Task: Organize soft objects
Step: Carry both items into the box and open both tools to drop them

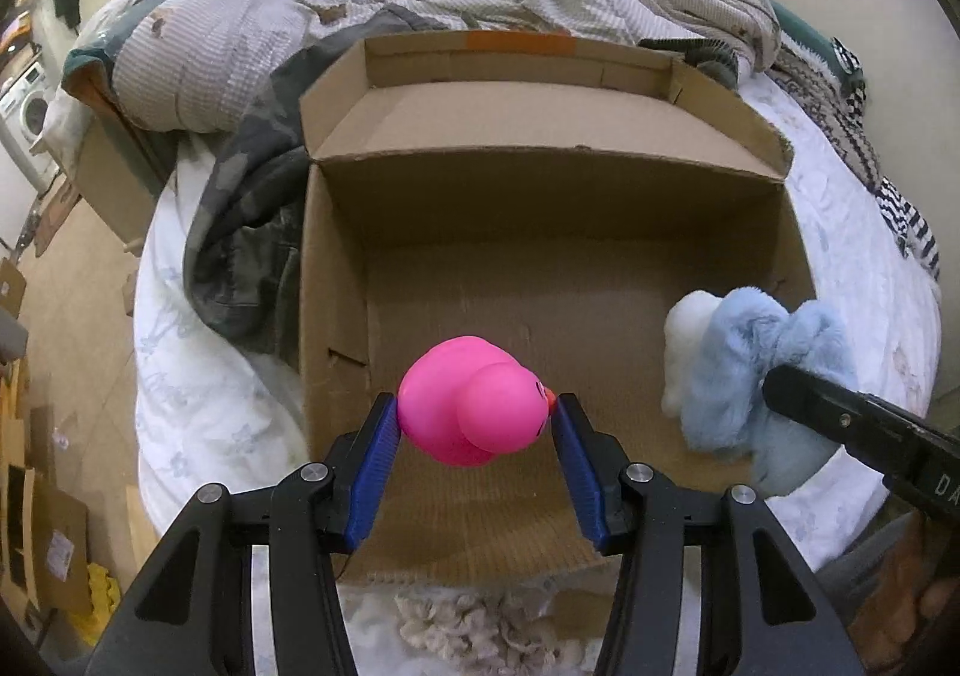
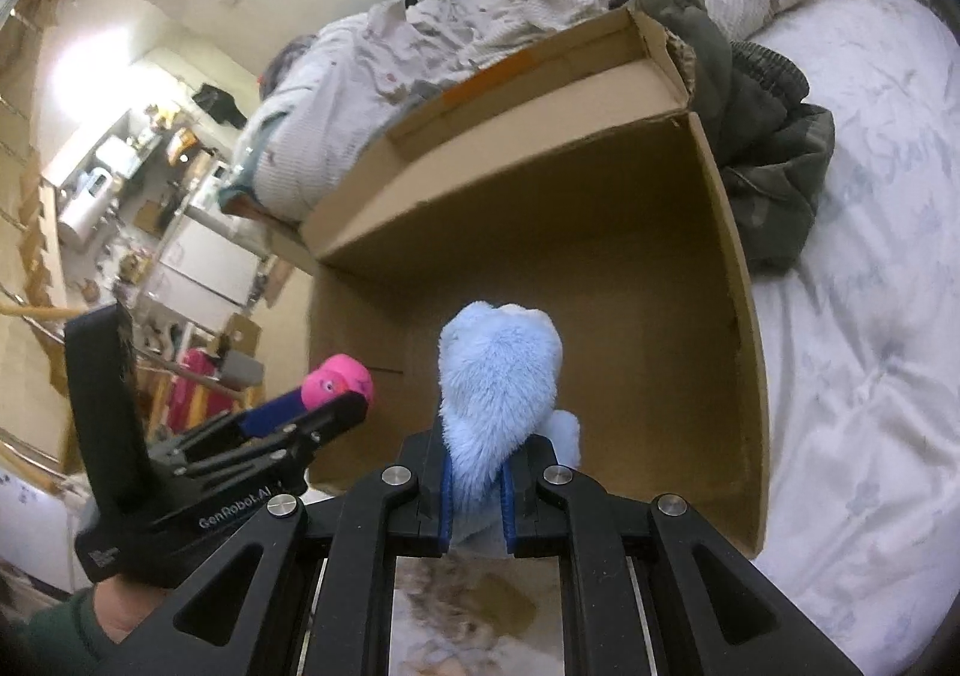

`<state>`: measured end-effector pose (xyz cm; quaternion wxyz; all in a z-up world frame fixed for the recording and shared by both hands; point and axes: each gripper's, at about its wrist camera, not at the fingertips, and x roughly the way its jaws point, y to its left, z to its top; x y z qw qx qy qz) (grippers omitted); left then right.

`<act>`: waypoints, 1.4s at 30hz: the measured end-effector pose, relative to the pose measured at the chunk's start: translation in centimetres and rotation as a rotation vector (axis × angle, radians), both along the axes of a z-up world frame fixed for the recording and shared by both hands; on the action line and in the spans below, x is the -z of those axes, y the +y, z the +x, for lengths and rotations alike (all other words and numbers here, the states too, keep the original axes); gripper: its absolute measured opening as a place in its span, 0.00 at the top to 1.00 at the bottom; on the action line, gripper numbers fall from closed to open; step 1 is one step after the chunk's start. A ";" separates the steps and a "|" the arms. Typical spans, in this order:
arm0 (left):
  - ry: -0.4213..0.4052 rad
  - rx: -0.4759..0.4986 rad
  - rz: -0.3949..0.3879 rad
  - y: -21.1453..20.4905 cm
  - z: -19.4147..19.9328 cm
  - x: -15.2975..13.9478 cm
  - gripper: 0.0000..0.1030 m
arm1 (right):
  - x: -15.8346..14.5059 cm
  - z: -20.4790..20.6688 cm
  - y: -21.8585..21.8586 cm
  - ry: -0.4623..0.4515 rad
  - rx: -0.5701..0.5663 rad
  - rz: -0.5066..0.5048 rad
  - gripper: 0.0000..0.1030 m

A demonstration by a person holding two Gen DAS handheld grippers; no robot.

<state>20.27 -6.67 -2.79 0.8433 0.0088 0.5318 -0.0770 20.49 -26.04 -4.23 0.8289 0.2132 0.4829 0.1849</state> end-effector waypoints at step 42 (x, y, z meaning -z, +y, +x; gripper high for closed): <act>0.023 -0.019 -0.024 -0.5 0.3 1.6 0.30 | 2.5 1.6 0.9 0.053 0.024 -0.153 0.31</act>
